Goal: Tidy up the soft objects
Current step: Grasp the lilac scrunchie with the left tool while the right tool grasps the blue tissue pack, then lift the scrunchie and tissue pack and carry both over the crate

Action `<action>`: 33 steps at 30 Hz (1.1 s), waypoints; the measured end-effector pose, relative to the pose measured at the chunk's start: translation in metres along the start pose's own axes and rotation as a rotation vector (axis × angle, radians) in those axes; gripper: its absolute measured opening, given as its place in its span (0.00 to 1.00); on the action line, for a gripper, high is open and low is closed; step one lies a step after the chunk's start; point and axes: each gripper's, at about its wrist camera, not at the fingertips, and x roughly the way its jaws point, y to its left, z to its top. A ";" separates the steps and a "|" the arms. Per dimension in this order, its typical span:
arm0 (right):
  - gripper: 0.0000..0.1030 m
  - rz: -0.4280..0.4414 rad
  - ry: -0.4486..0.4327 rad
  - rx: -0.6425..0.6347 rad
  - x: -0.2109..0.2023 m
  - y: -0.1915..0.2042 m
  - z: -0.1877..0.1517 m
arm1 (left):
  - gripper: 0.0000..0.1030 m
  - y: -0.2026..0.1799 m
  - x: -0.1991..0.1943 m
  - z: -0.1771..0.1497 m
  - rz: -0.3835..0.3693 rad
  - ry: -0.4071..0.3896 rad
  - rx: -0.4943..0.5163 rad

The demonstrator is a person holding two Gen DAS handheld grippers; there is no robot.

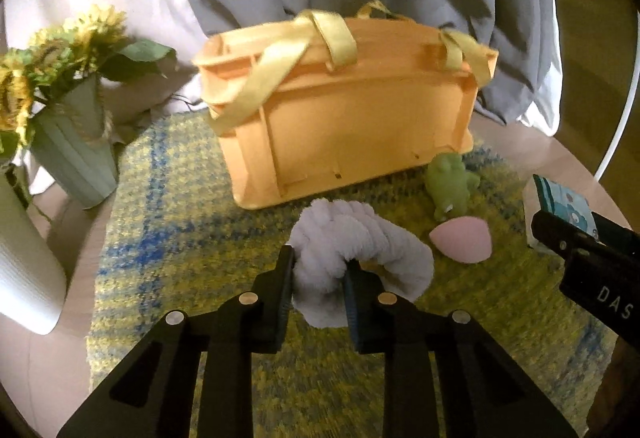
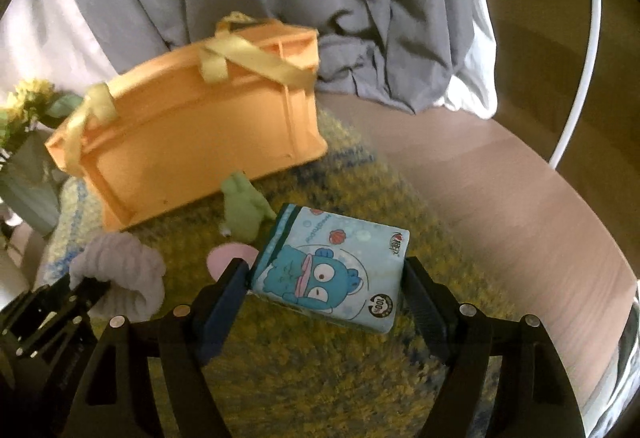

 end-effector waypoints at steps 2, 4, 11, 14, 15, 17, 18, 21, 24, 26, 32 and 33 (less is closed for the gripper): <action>0.76 0.019 -0.018 -0.009 -0.006 0.000 0.004 | 0.22 0.002 -0.010 0.002 0.009 -0.020 -0.022; 0.76 0.035 -0.033 -0.014 -0.012 0.001 0.007 | 0.22 0.003 -0.020 0.004 0.021 -0.037 -0.041; 0.76 0.098 -0.108 -0.038 -0.037 0.002 0.022 | 0.22 0.005 -0.052 0.015 0.045 -0.106 -0.095; 0.76 0.121 -0.138 -0.043 -0.047 0.002 0.027 | 0.22 0.006 -0.066 0.022 0.058 -0.147 -0.107; 0.76 0.131 -0.149 -0.046 -0.051 0.002 0.029 | 0.22 0.007 -0.070 0.024 0.062 -0.160 -0.111; 0.76 0.148 -0.167 -0.046 -0.057 0.003 0.034 | 0.22 0.008 -0.077 0.028 0.063 -0.177 -0.124; 0.76 0.156 -0.174 -0.046 -0.059 0.004 0.035 | 0.22 0.009 -0.080 0.030 0.063 -0.185 -0.128; 0.76 0.177 -0.206 -0.048 -0.067 0.005 0.042 | 0.22 0.009 -0.089 0.038 0.072 -0.216 -0.126; 0.76 0.199 -0.236 -0.048 -0.074 0.006 0.050 | 0.22 0.008 -0.096 0.044 0.078 -0.245 -0.121; 0.76 0.210 -0.262 -0.047 -0.078 0.007 0.056 | 0.22 0.009 -0.102 0.051 0.081 -0.272 -0.113; 0.76 0.228 -0.347 -0.059 -0.091 0.013 0.075 | 0.22 0.013 -0.111 0.070 0.096 -0.337 -0.094; 0.76 0.233 -0.356 -0.065 -0.092 0.015 0.079 | 0.22 0.013 -0.112 0.073 0.099 -0.344 -0.090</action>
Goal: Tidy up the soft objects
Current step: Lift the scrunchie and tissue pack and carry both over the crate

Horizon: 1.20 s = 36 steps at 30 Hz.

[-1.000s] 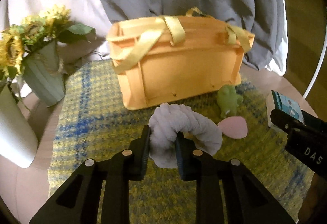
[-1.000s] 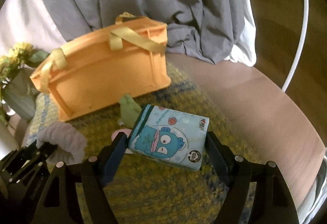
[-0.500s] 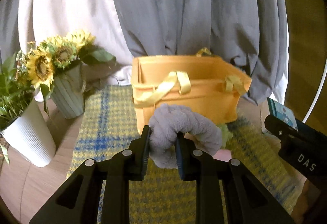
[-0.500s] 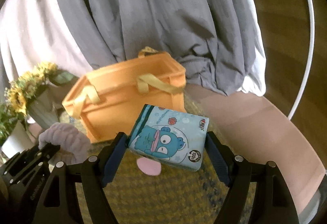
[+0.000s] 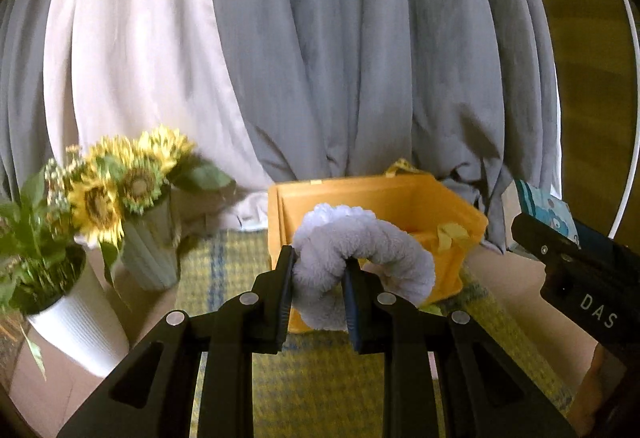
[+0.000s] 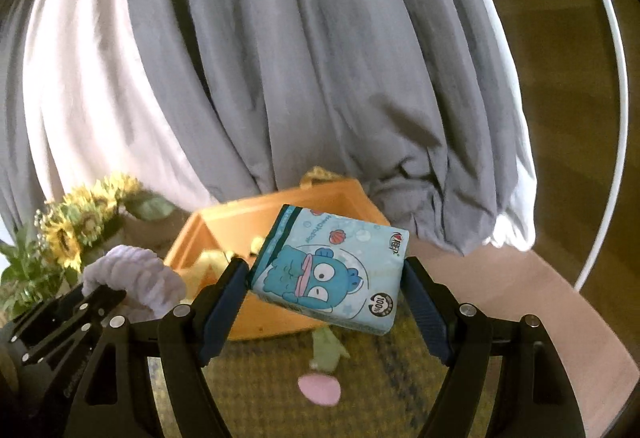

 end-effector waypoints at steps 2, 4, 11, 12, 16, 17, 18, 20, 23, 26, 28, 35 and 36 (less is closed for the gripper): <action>0.76 0.005 -0.021 -0.010 0.002 0.002 0.007 | 0.22 0.001 0.002 0.007 -0.002 -0.019 0.004; 0.76 0.013 -0.034 -0.022 0.005 0.003 0.014 | 0.22 0.001 0.004 0.012 -0.002 -0.034 0.009; 0.76 0.038 -0.058 -0.041 0.022 0.002 0.033 | 0.22 -0.001 0.019 0.032 -0.010 -0.081 0.030; 0.76 0.040 -0.059 -0.045 0.026 0.003 0.035 | 0.22 -0.001 0.021 0.034 -0.009 -0.087 0.034; 0.76 0.035 -0.069 -0.070 0.039 0.004 0.044 | 0.22 -0.003 0.032 0.043 -0.010 -0.101 0.038; 0.76 0.036 -0.071 -0.078 0.043 0.005 0.047 | 0.22 -0.004 0.036 0.044 -0.010 -0.103 0.040; 0.76 0.039 -0.072 -0.081 0.045 0.005 0.049 | 0.22 -0.003 0.039 0.046 -0.009 -0.104 0.041; 0.76 0.046 -0.067 -0.087 0.053 0.006 0.054 | 0.22 -0.003 0.046 0.049 -0.009 -0.104 0.039; 0.76 0.053 -0.063 -0.099 0.066 0.007 0.061 | 0.22 -0.003 0.057 0.053 0.001 -0.103 0.042; 0.76 0.065 -0.056 -0.107 0.079 0.008 0.066 | 0.22 -0.002 0.069 0.056 0.008 -0.094 0.041; 0.76 0.080 -0.039 -0.111 0.090 0.008 0.070 | 0.22 -0.001 0.078 0.058 0.009 -0.085 0.037; 0.76 0.109 0.018 -0.134 0.129 0.013 0.072 | 0.22 0.001 0.112 0.056 0.021 -0.037 0.045; 0.76 0.110 0.026 -0.138 0.135 0.013 0.071 | 0.22 0.001 0.117 0.055 0.022 -0.028 0.046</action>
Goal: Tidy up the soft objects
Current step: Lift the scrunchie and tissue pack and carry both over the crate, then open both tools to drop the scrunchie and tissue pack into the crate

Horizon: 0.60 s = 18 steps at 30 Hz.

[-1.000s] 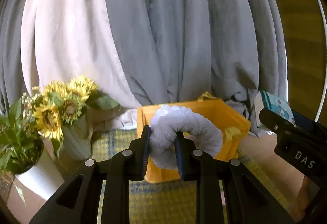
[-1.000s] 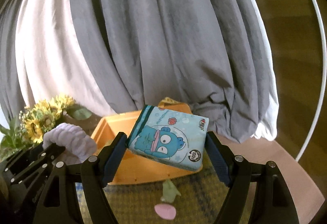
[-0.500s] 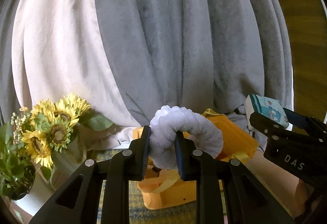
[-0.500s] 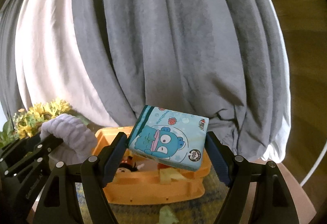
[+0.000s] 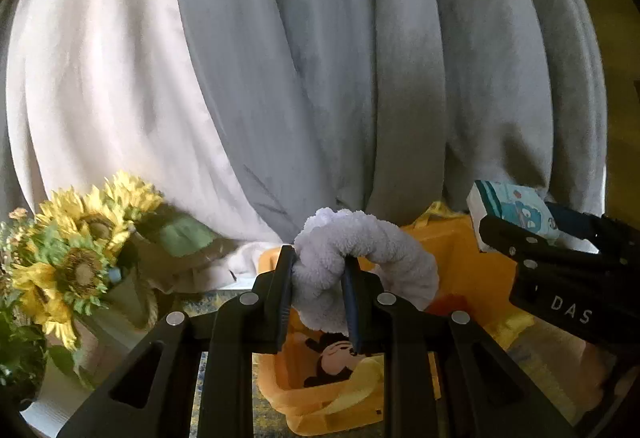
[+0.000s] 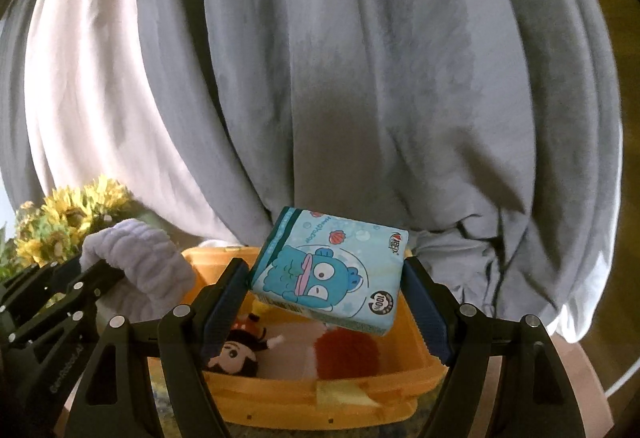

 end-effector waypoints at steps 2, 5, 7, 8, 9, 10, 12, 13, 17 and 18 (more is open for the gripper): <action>0.76 0.002 0.021 -0.007 0.012 0.000 -0.001 | 0.22 -0.001 0.013 -0.004 -0.001 0.023 -0.001; 0.76 0.003 0.053 -0.011 0.029 -0.002 -0.005 | 0.22 -0.005 0.027 -0.008 -0.002 0.049 0.005; 0.76 0.003 0.073 -0.017 0.041 -0.003 -0.008 | 0.22 -0.006 0.036 -0.011 -0.004 0.069 0.007; 0.76 0.004 0.083 -0.019 0.046 -0.003 -0.009 | 0.22 -0.006 0.039 -0.012 -0.004 0.077 0.007; 0.76 0.007 0.094 -0.023 0.051 -0.004 -0.011 | 0.22 -0.007 0.044 -0.013 -0.005 0.085 0.007; 0.76 0.009 0.103 -0.024 0.056 -0.004 -0.012 | 0.22 -0.008 0.048 -0.014 -0.009 0.096 0.008; 0.76 0.013 0.119 -0.028 0.062 -0.005 -0.015 | 0.22 -0.006 0.055 -0.015 -0.012 0.108 0.010; 0.76 0.016 0.127 -0.029 0.066 -0.005 -0.016 | 0.22 -0.007 0.058 -0.016 -0.014 0.116 0.014; 0.76 0.024 0.155 -0.032 0.078 -0.004 -0.019 | 0.23 -0.010 0.067 -0.020 -0.026 0.142 0.017; 0.76 0.026 0.161 -0.030 0.081 -0.004 -0.019 | 0.23 -0.009 0.069 -0.021 -0.028 0.143 0.013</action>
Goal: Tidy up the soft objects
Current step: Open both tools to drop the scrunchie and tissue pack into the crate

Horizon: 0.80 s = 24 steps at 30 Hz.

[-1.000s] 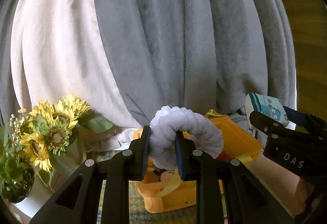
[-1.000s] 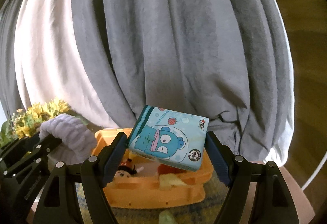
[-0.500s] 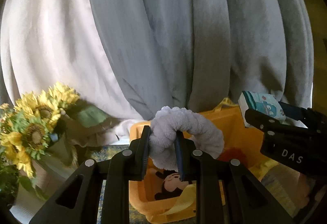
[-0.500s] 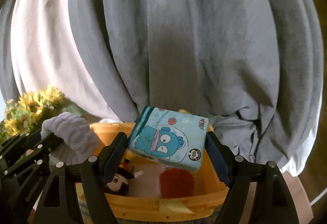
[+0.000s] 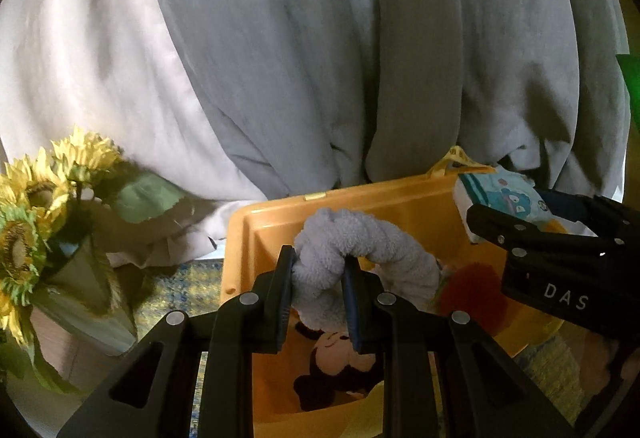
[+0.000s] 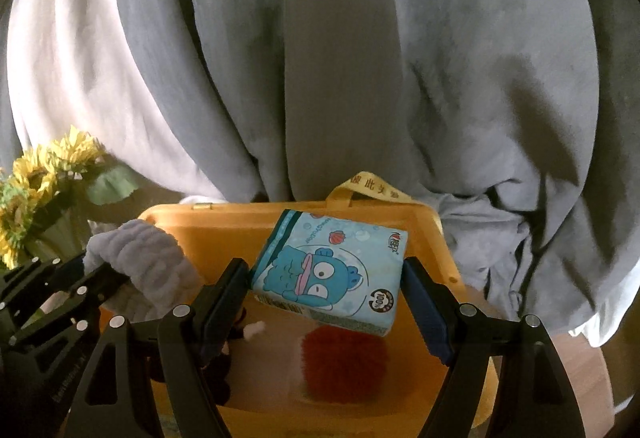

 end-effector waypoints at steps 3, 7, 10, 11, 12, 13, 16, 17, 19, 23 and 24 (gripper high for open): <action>0.76 0.013 0.021 0.014 0.006 -0.002 -0.001 | 0.35 0.001 0.004 0.000 -0.013 0.009 -0.010; 0.83 0.020 0.036 0.019 0.011 -0.004 -0.001 | 0.43 0.000 0.007 -0.002 -0.017 0.015 -0.011; 0.83 0.010 0.029 0.023 0.011 -0.006 -0.001 | 0.56 -0.001 0.007 -0.002 -0.012 0.019 -0.010; 0.83 0.007 0.026 0.025 0.010 -0.007 0.000 | 0.63 -0.001 0.007 -0.002 -0.016 0.021 -0.009; 0.83 0.003 0.024 0.030 0.008 -0.009 0.000 | 0.68 -0.002 0.006 -0.002 -0.019 0.023 -0.006; 0.83 0.003 0.022 0.034 0.007 -0.009 0.000 | 0.70 -0.002 0.005 -0.002 -0.017 0.022 -0.004; 0.83 -0.003 0.014 0.044 0.002 -0.013 0.001 | 0.82 -0.006 0.002 -0.003 0.016 0.028 0.011; 0.83 -0.009 0.009 0.046 -0.001 -0.014 0.001 | 0.84 -0.006 0.002 -0.002 0.021 0.033 0.017; 0.83 -0.019 -0.001 0.056 -0.006 -0.018 0.001 | 0.87 -0.009 0.000 -0.002 0.029 0.047 0.041; 0.83 -0.030 -0.008 0.061 -0.016 -0.022 0.003 | 0.97 -0.015 0.000 0.000 0.050 0.124 0.094; 0.83 -0.032 -0.012 0.063 -0.019 -0.022 0.003 | 0.97 -0.015 -0.001 0.001 0.044 0.137 0.095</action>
